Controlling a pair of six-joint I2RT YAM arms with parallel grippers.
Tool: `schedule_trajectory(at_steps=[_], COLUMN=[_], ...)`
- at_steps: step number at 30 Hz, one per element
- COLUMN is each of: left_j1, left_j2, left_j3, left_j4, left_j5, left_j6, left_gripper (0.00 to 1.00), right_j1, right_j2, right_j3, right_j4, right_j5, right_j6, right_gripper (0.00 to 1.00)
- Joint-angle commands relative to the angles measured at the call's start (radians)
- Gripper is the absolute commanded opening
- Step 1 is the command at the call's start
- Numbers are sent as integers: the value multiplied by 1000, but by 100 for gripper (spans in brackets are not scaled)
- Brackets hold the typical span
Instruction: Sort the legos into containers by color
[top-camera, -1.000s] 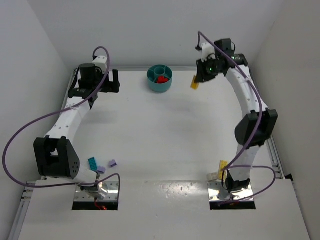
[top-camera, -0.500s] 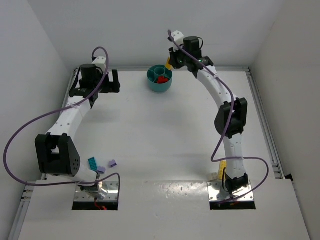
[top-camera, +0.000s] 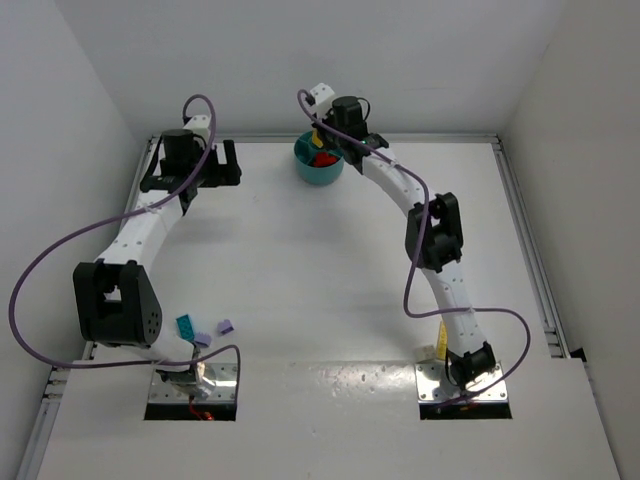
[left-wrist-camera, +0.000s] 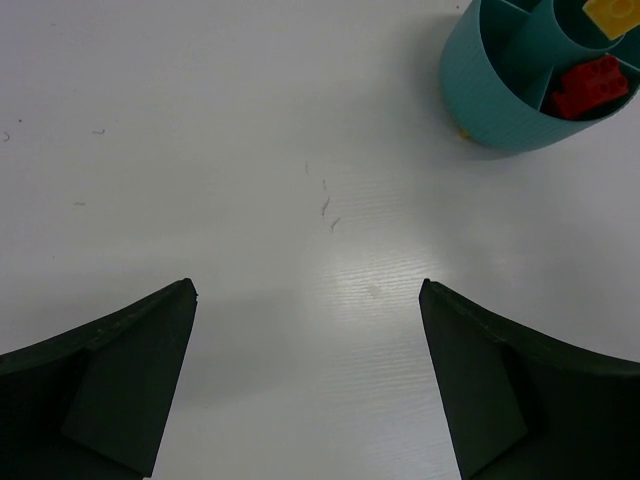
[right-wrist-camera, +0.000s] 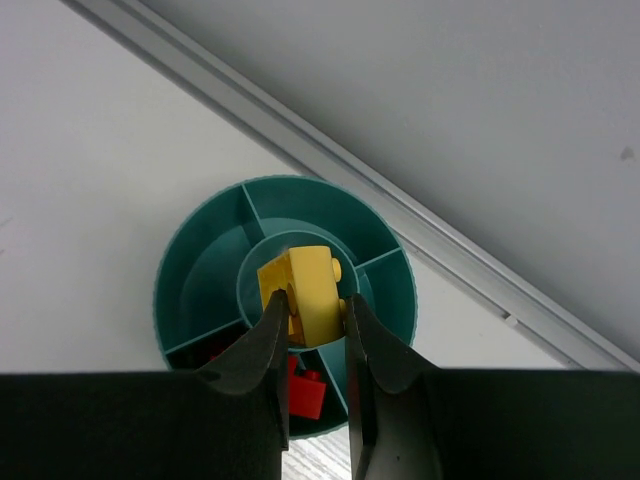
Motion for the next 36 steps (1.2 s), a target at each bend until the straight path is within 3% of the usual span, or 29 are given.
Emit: schedule_trajectory(at_steps=[1,10,13,14,17,19,24,29,33,36], left_j1=[16,16,16,16,16,16,16,16,16,25], left_j2=[-2,7,7,7,7,7,7,-25,-45,-56], left_j3=[18,8,8,8,8,8,27,18,-21,-45], left_j4=[42,62,62,62,62,62,71,71,71,71], left_j5=[17,17,17,17,17,8,-1,-11,-23,-23], left_j6=[-33,-43,-43,-43,-43,-33,-24,-4,5,5], left_gripper=[100,100,100,100,100,100,100,100,100,100], right_j1=[0,9,9,9,9,18,18,-50,-109,-146], right_j2=[15,47,47,47,47,47,-25,-272,-526,-694], right_j3=[57,79,79,79,79,79,70,-56,-352,-719], right_j4=[90,102,102,102,93,93,17,-353,-551,-589], right_j5=[58,78,78,69,68,68,55,6,-57,-45], right_j6=[-27,-36,-36,-36,-36,-36,-13,25,34,60], right_gripper=[0,3,25,39,57,62,60,54,54,54])
